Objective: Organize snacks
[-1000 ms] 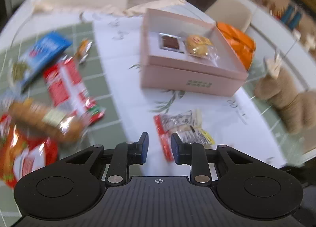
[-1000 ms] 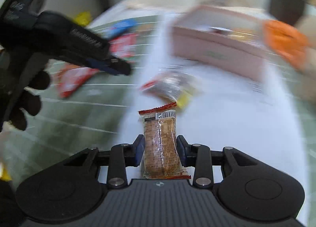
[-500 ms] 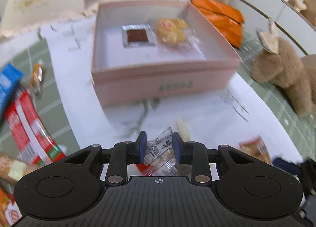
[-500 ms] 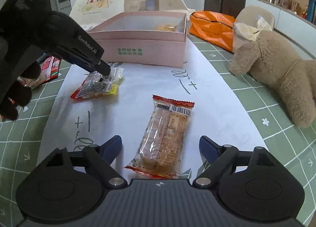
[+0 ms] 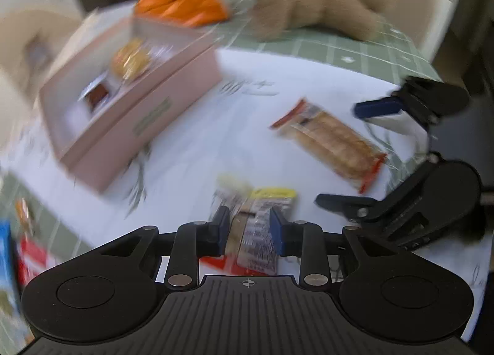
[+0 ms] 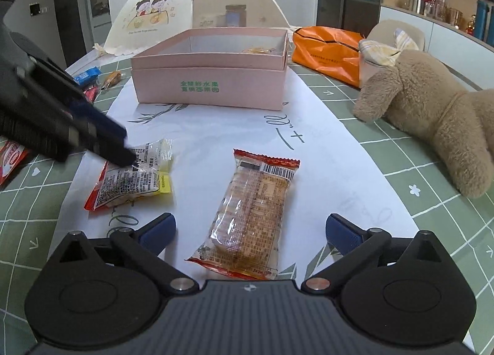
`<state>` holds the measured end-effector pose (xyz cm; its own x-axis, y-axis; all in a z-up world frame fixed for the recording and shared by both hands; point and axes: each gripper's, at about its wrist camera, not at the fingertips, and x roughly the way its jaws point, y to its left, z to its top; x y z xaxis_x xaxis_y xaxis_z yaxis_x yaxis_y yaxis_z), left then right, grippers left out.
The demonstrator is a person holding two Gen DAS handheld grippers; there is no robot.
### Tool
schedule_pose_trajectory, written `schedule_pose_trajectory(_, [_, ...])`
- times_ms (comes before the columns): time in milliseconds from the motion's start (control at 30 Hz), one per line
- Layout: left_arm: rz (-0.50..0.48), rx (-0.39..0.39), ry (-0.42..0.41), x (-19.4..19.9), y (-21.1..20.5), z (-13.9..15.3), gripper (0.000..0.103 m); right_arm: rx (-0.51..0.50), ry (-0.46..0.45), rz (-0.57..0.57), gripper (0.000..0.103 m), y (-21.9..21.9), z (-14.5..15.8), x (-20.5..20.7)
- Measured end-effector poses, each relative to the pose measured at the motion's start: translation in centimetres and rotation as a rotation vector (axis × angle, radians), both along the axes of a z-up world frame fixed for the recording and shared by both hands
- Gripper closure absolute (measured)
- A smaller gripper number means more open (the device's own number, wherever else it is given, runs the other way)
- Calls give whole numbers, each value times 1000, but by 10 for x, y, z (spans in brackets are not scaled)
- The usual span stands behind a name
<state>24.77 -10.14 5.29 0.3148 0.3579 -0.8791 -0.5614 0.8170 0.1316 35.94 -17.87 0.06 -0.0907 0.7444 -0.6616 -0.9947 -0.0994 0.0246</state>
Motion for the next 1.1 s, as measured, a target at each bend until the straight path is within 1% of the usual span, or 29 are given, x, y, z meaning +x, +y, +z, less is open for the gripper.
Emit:
schedule_pose_trajectory(33, [-20, -10, 13, 2, -2, -3, 68, -2, -1, 5, 0, 0, 0, 0])
schedule_pose_trajectory(67, [-41, -23, 26, 5, -3, -5, 60, -4, -1, 10, 0, -1, 0, 1])
schedule_pose_trajectory(133, [-103, -20, 55, 10, -9, -9, 48, -8, -2, 28, 0, -4, 0, 1])
schedule_pose_trajectory(167, [-123, -12, 67, 12, -11, -11, 45, -10, -2, 36, 0, -6, 0, 2])
schedule_pose_trajectory(233, [-121, -10, 62, 11, -13, -11, 45, -15, -1, 48, 0, -9, 0, 3])
schedule_pose_trajectory(300, [-72, -47, 5, 4, -9, -7, 45, -17, -1, 50, 0, -9, 0, 2])
schedule_pose_trajectory(333, [-43, -53, -22, -2, -7, -4, 46, -21, -2, 48, 0, -9, 1, 2])
schedule_pose_trajectory(367, [-6, -30, -31, -5, -9, -1, 47, -21, -2, 45, 0, -8, 1, 2])
schedule_pose_trajectory(400, [29, -3, -22, -7, -9, -1, 48, -18, -2, 45, 0, -8, 0, 1])
schedule_pose_trajectory(433, [65, 11, -4, -8, -7, -2, 47, -11, -1, 45, 0, -8, 0, 2])
schedule_pose_trajectory(467, [96, 11, -5, -10, -3, -4, 46, -7, -1, 45, 0, -8, -1, 2])
schedule_pose_trajectory(533, [151, -13, -30, -12, 6, -4, 46, -8, -2, 52, 0, -6, -1, 3])
schedule_pose_trajectory(633, [232, -92, -82, -14, 25, -5, 44, -8, -2, 64, 0, -6, -1, 4])
schedule_pose_trajectory(733, [298, -146, -116, -17, 38, -6, 40, -13, 1, 73, 0, -6, 0, 5])
schedule_pose_trajectory(800, [316, -177, -112, -17, 42, -11, 40, -26, 3, 76, 0, -5, 1, 5])
schedule_pose_trajectory(867, [307, -163, -107, -16, 38, -11, 41, -58, 27, 76, 0, -1, 5, 8])
schedule_pose_trajectory(900, [302, -156, -102, -16, 35, -12, 41, -71, 57, 69, 1, 1, 7, 12])
schedule_pose_trajectory(967, [298, -144, -98, -15, 32, -13, 40, -89, 122, 38, 5, 6, 12, 22])
schedule_pose_trajectory(1000, [298, -140, -99, -15, 31, -13, 40, -98, 145, 16, 9, 8, 14, 27])
schedule_pose_trajectory(1033, [298, -133, -100, -15, 28, -14, 40, -105, 148, -5, 15, 10, 15, 30])
schedule_pose_trajectory(1067, [298, -125, -100, -15, 26, -14, 40, -114, 138, -21, 18, 12, 17, 31])
schedule_pose_trajectory(1100, [299, -116, -100, -15, 23, -14, 40, -124, 118, -26, 25, 14, 17, 31])
